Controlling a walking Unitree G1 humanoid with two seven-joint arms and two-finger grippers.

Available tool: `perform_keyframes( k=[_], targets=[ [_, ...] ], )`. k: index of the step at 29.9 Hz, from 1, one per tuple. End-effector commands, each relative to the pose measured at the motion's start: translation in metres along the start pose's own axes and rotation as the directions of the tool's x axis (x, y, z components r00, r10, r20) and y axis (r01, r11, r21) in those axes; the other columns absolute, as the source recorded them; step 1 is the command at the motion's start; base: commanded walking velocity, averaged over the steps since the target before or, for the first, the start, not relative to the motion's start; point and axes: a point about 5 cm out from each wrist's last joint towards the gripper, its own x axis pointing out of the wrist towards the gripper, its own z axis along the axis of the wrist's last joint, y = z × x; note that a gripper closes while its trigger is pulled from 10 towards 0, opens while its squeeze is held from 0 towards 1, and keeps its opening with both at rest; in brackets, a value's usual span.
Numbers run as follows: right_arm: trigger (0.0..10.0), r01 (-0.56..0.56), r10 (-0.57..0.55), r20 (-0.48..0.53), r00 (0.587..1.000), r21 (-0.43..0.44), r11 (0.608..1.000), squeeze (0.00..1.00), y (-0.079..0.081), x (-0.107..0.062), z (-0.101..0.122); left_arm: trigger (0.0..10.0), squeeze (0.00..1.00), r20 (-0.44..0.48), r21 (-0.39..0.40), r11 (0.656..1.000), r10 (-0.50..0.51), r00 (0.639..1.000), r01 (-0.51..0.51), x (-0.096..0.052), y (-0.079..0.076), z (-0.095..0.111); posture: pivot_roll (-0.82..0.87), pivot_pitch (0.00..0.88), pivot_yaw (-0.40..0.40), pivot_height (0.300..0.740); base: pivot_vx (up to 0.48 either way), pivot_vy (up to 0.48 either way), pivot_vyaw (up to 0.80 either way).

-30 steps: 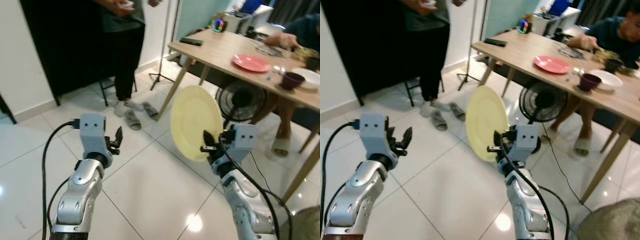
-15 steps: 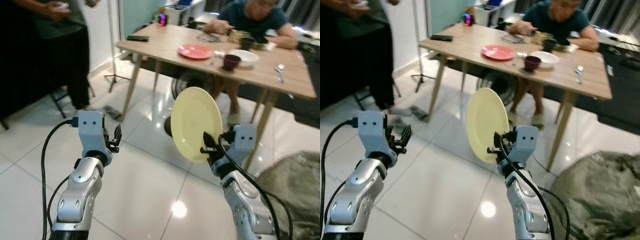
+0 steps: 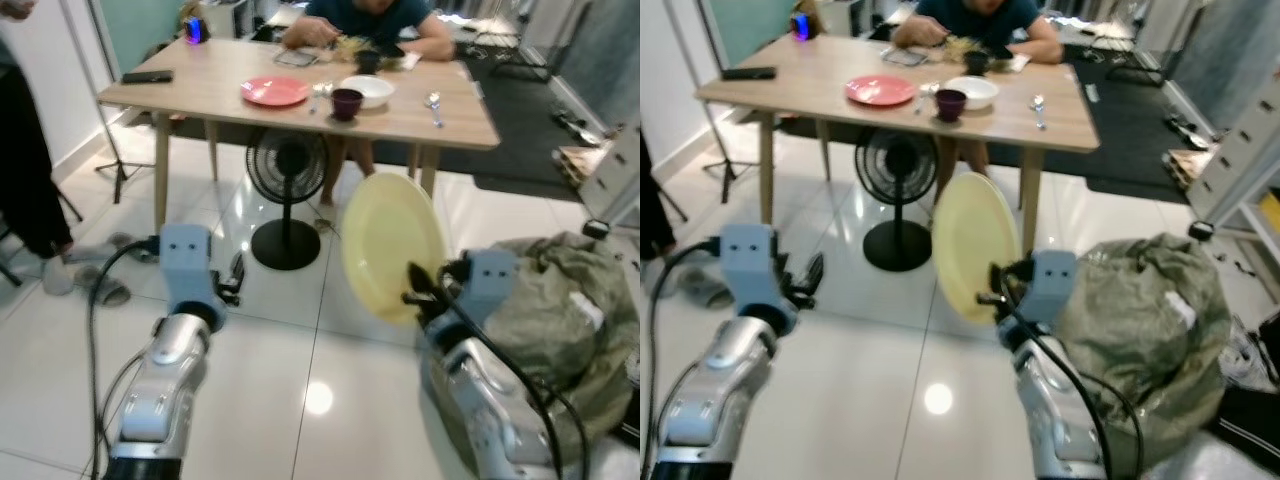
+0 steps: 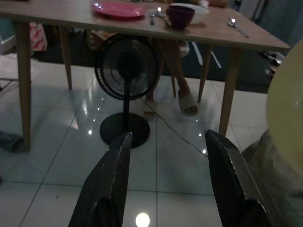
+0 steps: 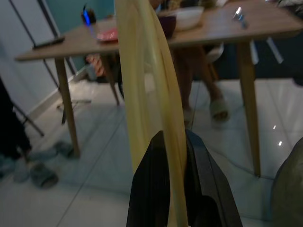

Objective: Setting the table

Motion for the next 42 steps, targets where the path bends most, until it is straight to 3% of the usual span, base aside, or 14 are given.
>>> perform_keyframes(
  k=[1,26,30,42],
  targets=[
    [10.0,-0.001,0.002,-0.01,1.0,0.014,1.0,0.0,0.001,-0.003,-0.005,10.0,0.0,-0.032,0.002,1.0,0.015,0.999,-0.015,-0.001,0.004,-0.007,-0.06,0.0,0.033,0.74,0.0,0.0,-0.8],
    [10.0,-0.002,0.002,-0.002,1.0,0.019,1.0,0.0,0.002,0.0,-0.004,10.0,0.0,-0.03,0.006,1.0,0.011,0.999,-0.011,0.001,0.003,-0.006,-0.06,0.0,0.035,0.74,0.0,0.0,-0.8],
    [10.0,-0.019,0.019,0.012,1.0,0.022,1.0,0.0,0.004,0.0,-0.002,10.0,0.0,-0.007,0.018,1.0,0.023,1.0,-0.023,0.001,0.003,-0.004,-0.06,0.0,0.037,0.74,0.0,0.0,0.0],
    [10.0,-0.1,0.096,0.057,0.994,0.067,0.993,0.0,0.018,0.001,0.004,10.0,0.0,0.031,0.074,0.995,0.065,0.997,-0.067,0.004,0.006,0.0,-0.06,0.0,0.042,0.74,0.474,0.0,0.0]
  ],
)
